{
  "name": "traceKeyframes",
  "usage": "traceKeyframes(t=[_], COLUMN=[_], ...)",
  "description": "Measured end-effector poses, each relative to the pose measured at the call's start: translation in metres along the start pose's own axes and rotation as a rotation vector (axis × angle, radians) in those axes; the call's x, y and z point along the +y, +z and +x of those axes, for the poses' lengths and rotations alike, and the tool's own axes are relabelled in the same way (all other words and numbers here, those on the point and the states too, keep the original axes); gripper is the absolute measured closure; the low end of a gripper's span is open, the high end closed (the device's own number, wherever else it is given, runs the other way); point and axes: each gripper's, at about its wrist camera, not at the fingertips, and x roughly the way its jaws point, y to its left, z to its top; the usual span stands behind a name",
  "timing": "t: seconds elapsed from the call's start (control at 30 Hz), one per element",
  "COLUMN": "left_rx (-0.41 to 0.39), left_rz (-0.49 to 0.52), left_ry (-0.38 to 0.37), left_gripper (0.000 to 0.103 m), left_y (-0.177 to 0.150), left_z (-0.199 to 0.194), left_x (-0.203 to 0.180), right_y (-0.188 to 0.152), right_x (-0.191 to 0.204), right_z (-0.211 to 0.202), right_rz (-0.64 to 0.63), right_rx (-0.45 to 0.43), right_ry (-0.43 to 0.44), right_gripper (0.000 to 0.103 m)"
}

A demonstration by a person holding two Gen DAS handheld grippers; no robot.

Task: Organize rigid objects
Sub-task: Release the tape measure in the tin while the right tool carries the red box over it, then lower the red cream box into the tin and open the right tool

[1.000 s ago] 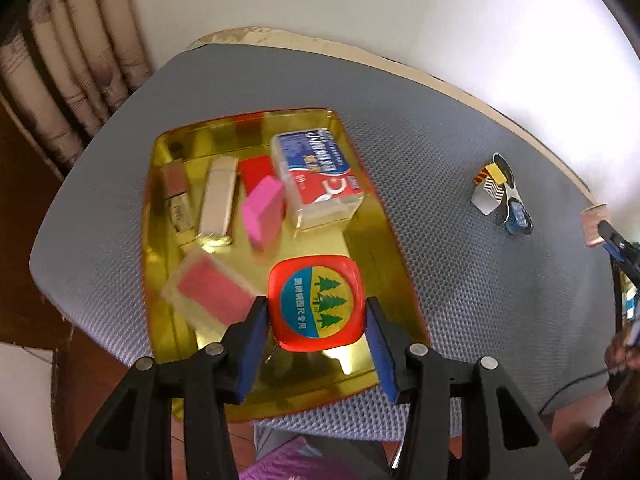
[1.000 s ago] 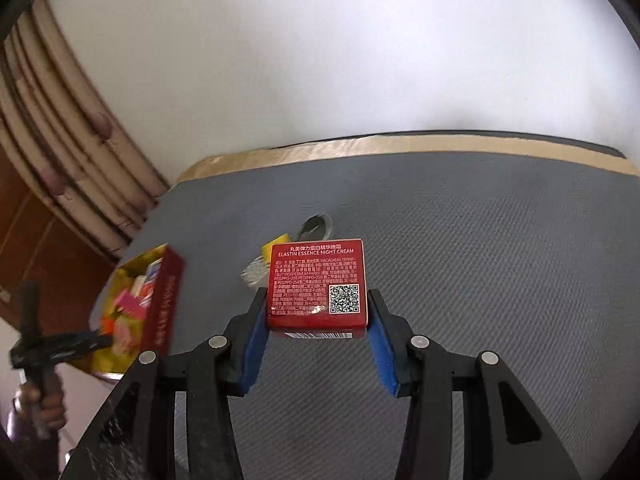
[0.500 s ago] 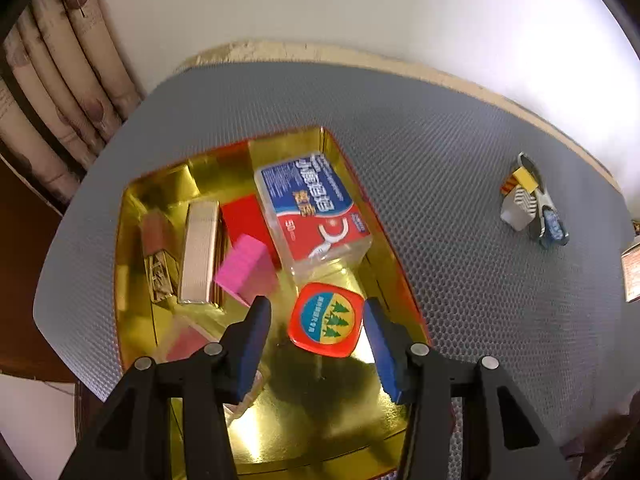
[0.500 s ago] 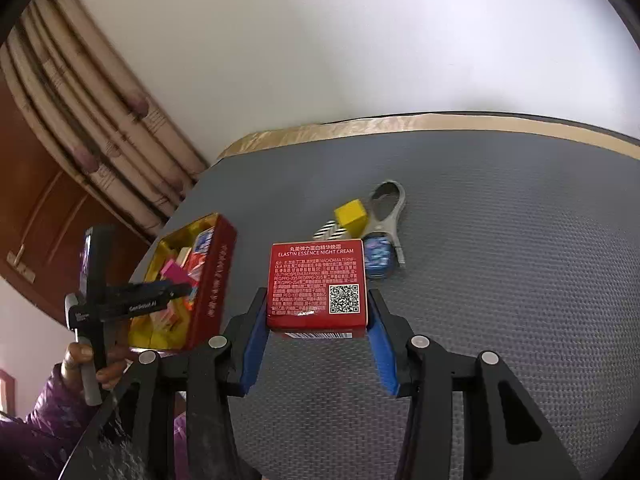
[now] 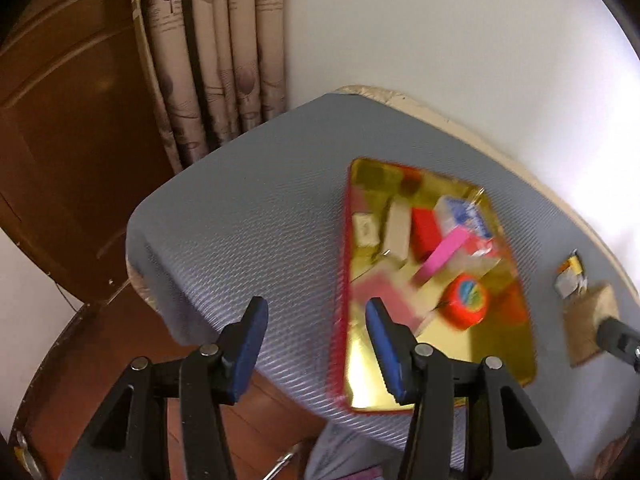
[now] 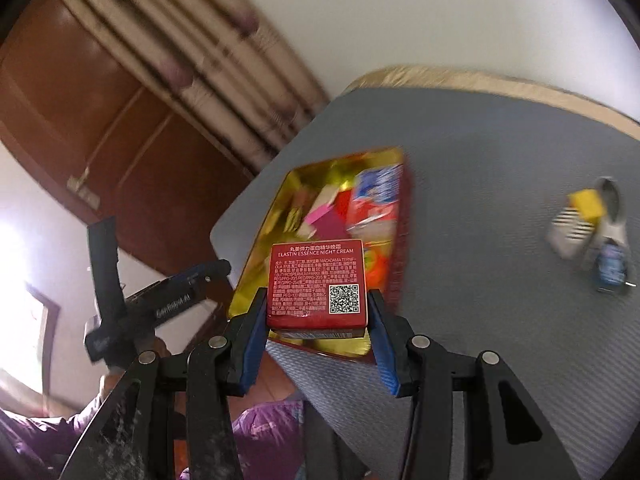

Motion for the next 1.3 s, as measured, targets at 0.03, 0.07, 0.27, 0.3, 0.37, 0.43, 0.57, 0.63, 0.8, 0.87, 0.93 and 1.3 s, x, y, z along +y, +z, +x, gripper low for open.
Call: traceKeyframes(t=[0.03, 0.07, 0.27, 0.3, 0.37, 0.43, 0.57, 0.63, 0.8, 0.87, 0.93, 1.3], left_rx=[0.007, 0.013, 0.053, 0.058, 0.059, 0.066, 0.07, 0.069, 0.069, 0.07, 0.069, 0.05], left_rz=[-0.002, -0.005, -0.037, -0.039, -0.045, -0.042, -0.041, -0.043, -0.054, -0.06, -0.061, -0.021], left_ry=[0.007, 0.001, -0.061, -0.072, -0.082, -0.091, -0.097, -0.1, -0.106, -0.11, -0.11, -0.08], left_gripper=[0.051, 0.051, 0.051, 0.051, 0.051, 0.051, 0.051, 0.05, 0.047, 0.047, 0.047, 0.047], left_y=[-0.003, -0.003, -0.005, -0.005, -0.005, -0.004, -0.004, -0.003, -0.002, -0.002, -0.002, -0.002], left_z=[0.002, 0.004, 0.015, 0.014, 0.015, 0.018, 0.02, 0.021, 0.023, 0.023, 0.024, 0.021], left_x=[0.003, 0.006, 0.02, 0.022, 0.024, 0.024, 0.025, 0.026, 0.029, 0.03, 0.03, 0.022], right_y=[0.002, 0.003, 0.016, 0.02, 0.027, 0.035, 0.052, 0.06, 0.068, 0.066, 0.063, 0.053], right_x=[0.005, 0.009, 0.016, 0.015, 0.015, 0.014, 0.018, 0.019, 0.013, 0.014, 0.015, 0.004], right_z=[0.014, 0.025, 0.081, 0.089, 0.105, 0.118, 0.131, 0.14, 0.153, 0.152, 0.149, 0.088], right_rz=[-0.005, -0.011, -0.021, -0.016, -0.013, -0.01, -0.039, -0.068, -0.051, -0.059, -0.067, 0.004], right_rx=[0.023, 0.042, 0.124, 0.133, 0.161, 0.175, 0.172, 0.166, 0.179, 0.174, 0.173, -0.007], right_ry=[0.001, -0.009, -0.072, -0.072, -0.078, -0.092, -0.123, -0.169, -0.178, -0.187, -0.182, -0.099], right_gripper=[0.059, 0.059, 0.059, 0.059, 0.059, 0.059, 0.058, 0.058, 0.058, 0.058, 0.057, 0.031])
